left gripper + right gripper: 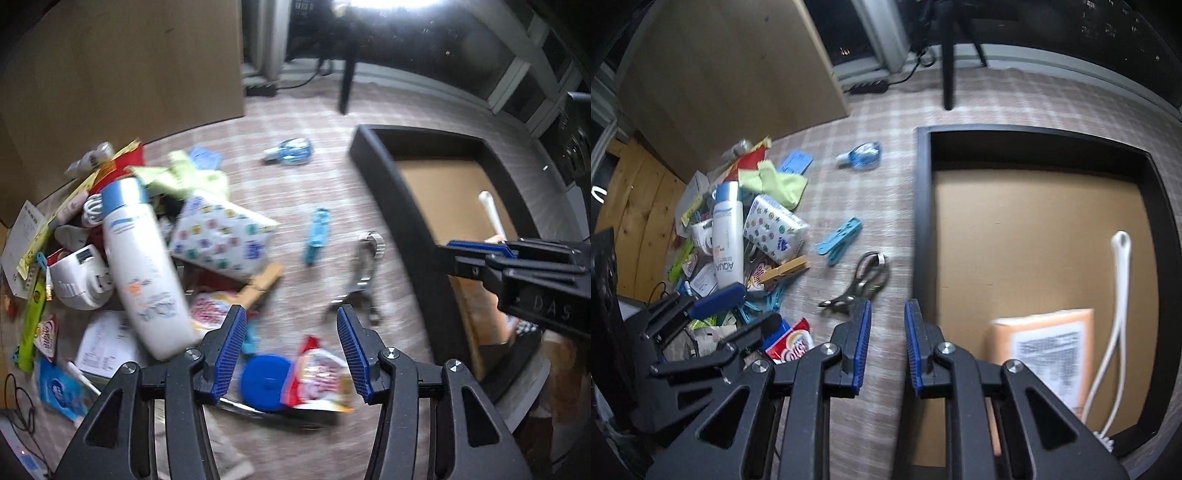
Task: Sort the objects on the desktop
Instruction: 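Grasp the metal clip with the right gripper while the left grasps the wooden clothespin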
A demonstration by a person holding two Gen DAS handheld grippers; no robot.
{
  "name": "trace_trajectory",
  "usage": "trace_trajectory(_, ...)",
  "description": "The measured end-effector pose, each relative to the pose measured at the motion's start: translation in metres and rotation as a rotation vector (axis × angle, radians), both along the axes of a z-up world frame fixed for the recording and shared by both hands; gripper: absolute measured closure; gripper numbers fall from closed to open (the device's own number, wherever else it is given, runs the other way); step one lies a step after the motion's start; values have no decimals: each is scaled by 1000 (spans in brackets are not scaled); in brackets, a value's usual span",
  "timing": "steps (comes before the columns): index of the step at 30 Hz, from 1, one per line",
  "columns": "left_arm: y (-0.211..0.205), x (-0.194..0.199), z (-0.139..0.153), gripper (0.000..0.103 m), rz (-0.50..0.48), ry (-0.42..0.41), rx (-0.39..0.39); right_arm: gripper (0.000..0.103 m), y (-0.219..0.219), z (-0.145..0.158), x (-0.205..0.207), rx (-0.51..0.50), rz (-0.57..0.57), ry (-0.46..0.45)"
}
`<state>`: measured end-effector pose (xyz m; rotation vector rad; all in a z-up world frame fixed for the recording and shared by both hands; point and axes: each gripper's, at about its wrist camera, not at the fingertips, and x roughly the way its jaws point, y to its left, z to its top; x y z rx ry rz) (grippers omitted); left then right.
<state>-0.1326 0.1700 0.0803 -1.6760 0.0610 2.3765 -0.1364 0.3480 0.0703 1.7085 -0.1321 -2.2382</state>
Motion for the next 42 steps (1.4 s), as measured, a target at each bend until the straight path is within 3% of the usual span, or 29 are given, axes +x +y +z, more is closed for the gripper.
trace_trajectory(5,-9,-11,-11,53,-57,-25,-36,78,-22,-18,-8,20,-23,-44)
trace_trajectory(13,-4,-24,-25,51,-140,-41,-56,77,-31,-39,-21,45,-61,-109)
trace_trajectory(21,-2,-31,-34,52,-134,-55,-38,77,-41,-55,-28,66,-66,-140)
trace_trajectory(25,-1,-33,-40,56,-108,-62,-20,75,-43,-62,-31,72,-74,-149)
trace_trajectory(30,-1,-31,-44,81,-88,-60,9,75,-48,-61,-31,95,-53,-112)
trace_trajectory(35,-6,-30,-45,95,-56,-59,43,78,-49,-58,-26,94,-39,-71)
trace_trajectory(42,-8,-25,-44,96,-51,-45,50,78,-53,-57,-19,109,0,-61)
